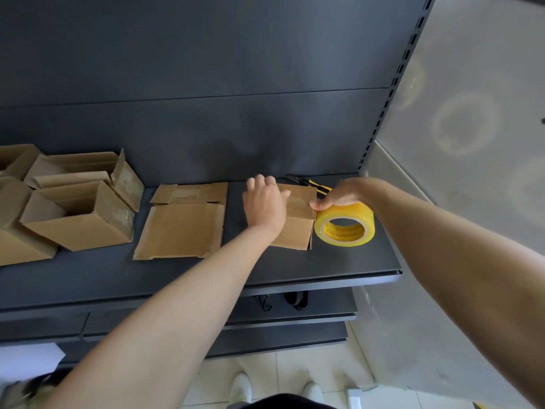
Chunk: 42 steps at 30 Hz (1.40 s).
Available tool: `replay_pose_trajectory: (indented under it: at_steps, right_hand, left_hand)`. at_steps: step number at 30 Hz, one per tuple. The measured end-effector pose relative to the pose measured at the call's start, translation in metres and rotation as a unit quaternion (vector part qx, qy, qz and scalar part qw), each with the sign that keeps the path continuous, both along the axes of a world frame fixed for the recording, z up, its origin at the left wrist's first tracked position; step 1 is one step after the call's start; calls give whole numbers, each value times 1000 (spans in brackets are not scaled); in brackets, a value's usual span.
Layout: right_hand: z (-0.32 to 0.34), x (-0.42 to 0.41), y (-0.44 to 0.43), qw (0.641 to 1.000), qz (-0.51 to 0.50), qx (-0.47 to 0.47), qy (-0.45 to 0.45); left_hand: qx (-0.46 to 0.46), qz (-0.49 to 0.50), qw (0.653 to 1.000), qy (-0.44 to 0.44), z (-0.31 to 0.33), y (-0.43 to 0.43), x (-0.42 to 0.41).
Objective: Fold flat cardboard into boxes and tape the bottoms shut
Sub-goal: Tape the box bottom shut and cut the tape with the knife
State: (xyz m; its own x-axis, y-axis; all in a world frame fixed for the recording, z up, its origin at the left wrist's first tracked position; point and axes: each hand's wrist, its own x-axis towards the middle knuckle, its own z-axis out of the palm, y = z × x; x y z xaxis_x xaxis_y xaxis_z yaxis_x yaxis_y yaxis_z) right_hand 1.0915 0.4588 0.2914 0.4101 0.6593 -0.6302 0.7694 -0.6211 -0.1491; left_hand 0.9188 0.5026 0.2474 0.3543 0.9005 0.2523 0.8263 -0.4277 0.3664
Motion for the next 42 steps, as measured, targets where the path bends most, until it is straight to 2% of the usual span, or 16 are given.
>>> replay_pose_trajectory:
  at_steps: [4,5,8,9,15,21,23,26,30,33,35,38,42]
  right_hand:
    - [-4,-4,-2,1000,22,-4,-6]
    - [-4,-1,-6,1000,17,-5,25]
    - [-5,13,-18,980,-42,-11,196]
    - [-5,15,-20,974,-52,-13,220]
    - [-19,2,-7,987,-60,-35,143]
    - [-21,-14,-2,991,-25,-68,112]
    - [-21,-17,-2,989,-26,-63,129]
    - [-25,-21,-4,985,-33,-49,160]
    - [-30,-18,-11,976,-31,-29,215]
    - [-33,-8,-23,943,-39,-46,328]
    - [-35,-5,-29,926,-43,-56,371]
    - [-36,-12,-26,926,-42,-59,371]
    - [-29,-26,-14,946,-22,-65,318]
  left_hand:
    - [-53,-6,998,18,0,-11,11]
    - [-74,-8,997,10,1,-8,11]
    - [-122,-25,992,-36,4,2,8]
    - [-129,-30,990,-49,6,3,7]
    - [-158,-24,984,-74,7,5,6]
    - [-176,-43,983,-24,8,10,3]
    - [-150,-46,988,2,11,8,5]
    - [-60,-26,997,28,9,-6,8]
    - [-76,-1,997,-6,5,-15,5]
    - [-73,-12,997,27,4,-11,2]
    - [-70,-30,997,30,1,-8,0]
    - [-86,-56,994,27,1,-5,0]
    - [-96,-87,989,64,7,1,-1]
